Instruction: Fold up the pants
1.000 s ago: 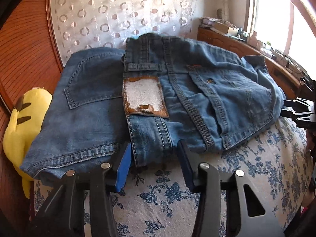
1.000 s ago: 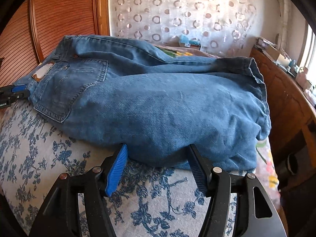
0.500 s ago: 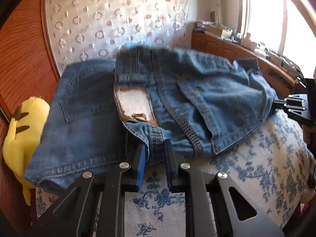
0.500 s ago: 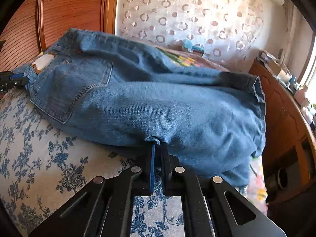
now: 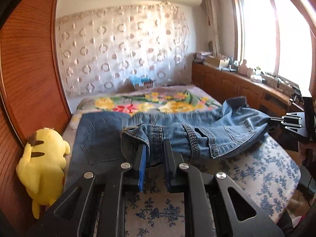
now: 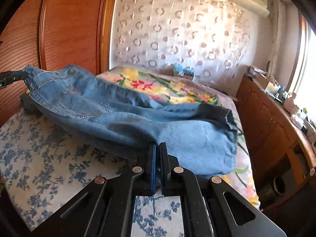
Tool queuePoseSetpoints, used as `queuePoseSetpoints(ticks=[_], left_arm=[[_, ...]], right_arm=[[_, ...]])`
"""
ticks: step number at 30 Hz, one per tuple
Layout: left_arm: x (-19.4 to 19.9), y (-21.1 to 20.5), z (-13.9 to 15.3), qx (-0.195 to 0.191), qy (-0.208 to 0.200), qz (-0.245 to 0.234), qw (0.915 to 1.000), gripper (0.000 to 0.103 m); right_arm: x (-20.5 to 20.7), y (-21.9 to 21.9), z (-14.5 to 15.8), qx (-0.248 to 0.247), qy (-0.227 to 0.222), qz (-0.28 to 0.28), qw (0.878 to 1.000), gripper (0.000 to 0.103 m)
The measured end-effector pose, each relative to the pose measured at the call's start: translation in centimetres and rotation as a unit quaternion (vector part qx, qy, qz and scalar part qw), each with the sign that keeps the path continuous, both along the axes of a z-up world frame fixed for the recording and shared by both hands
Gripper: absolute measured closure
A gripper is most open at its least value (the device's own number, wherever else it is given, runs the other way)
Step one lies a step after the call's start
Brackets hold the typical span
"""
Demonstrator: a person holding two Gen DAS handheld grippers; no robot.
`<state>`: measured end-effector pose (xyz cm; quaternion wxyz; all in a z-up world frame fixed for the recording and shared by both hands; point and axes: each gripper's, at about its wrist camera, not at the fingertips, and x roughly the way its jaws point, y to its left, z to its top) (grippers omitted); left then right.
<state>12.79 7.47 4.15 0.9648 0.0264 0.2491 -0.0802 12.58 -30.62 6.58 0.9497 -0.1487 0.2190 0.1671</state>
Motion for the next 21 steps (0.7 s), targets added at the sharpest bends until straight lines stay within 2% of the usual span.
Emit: queuePoseSetpoints(ticks=[7,11,15,21], left_arm=[[-5.2,0.8,2.1,-0.004,-0.028,0.006,0.9996,0.086],[-7.9,1.8,1.7,-0.01,-0.025,0.012,0.9996,0.086],[-9.7,2.5,-0.3,-0.024,0.003,0.014,0.9996,0.086],[-9.8,2.1,-4.2,-0.023,0.06,0.012,0.9978,0.086]], right_arm=[[-6.3,-0.2,0.8,0.013,-0.019,0.019,1.0,0.1],[-9.6,0.1,0.2,0.016,-0.007,0.043,0.999,0.1],[-11.1,-0.3,-1.1,0.026,0.018,0.053,0.998,0.1],[-9.7,-0.7,-2.7,0.032,0.056,0.053,0.997,0.1]])
